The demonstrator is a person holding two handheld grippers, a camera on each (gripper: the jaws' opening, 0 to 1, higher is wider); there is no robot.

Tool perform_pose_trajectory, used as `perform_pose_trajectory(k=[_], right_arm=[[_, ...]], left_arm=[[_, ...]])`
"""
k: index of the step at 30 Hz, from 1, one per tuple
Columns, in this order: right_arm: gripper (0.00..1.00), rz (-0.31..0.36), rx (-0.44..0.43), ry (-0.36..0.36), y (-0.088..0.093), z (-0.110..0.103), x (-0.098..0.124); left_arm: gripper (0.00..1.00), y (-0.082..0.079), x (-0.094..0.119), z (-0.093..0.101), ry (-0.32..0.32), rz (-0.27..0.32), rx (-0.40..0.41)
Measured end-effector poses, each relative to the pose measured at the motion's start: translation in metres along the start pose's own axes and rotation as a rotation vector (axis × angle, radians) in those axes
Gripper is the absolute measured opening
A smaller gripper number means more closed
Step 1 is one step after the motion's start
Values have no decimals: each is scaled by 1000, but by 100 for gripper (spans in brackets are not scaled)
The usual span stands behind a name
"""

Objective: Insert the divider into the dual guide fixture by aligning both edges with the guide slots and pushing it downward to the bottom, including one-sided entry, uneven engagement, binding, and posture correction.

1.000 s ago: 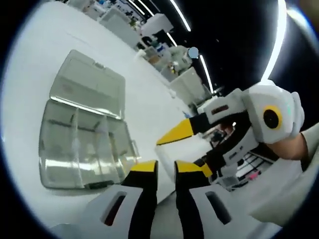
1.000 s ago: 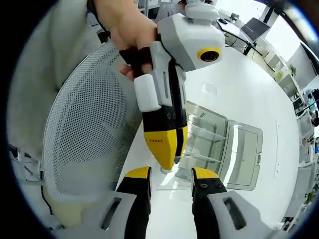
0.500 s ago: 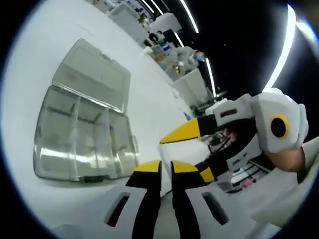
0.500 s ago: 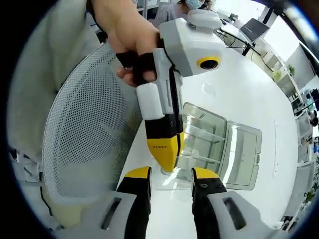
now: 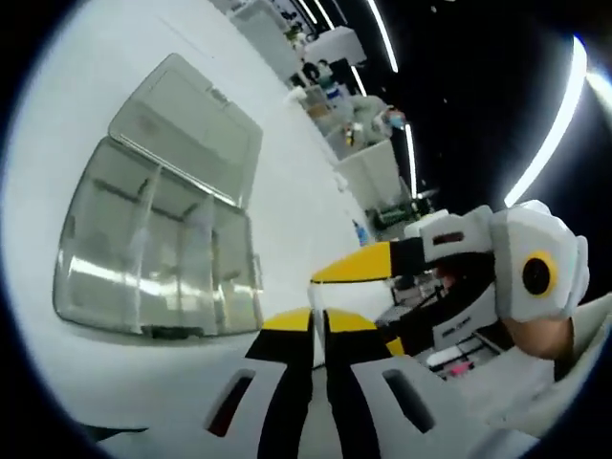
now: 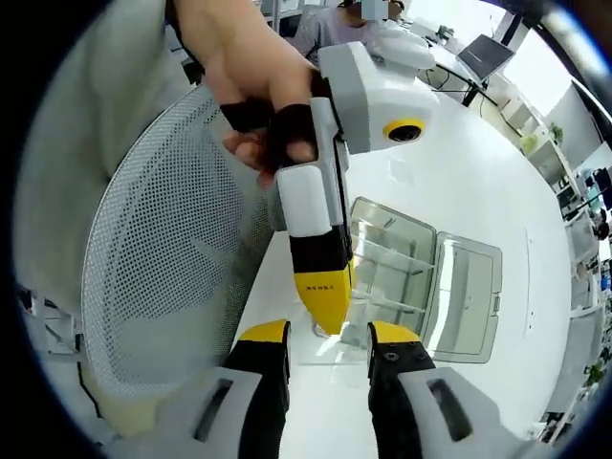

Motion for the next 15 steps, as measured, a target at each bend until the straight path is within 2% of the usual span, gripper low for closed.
perform_pose_trajectory(k=[10,11,15], right_arm=[[28,7,13,7,-2,-2,-3],[27,3,22,16,-2,0,-2],[26,20,19,22,-2,2,-1]], left_arm=[[0,1,2,-2,4,-4,31],[0,2,3,0,11,-25,-3],[0,1,3,-1,5,-16,4]])
Point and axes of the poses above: the point that each gripper's makers call its tool centre point, and the gripper's own axes: x roughly backward along the fingers, z roughly to its right, y roughly out of its underside, the point moved 7 cm from there along x, roughly backward along the fingers, and after that the axes turned 4 degrees about -x, right-handed, at the moved point
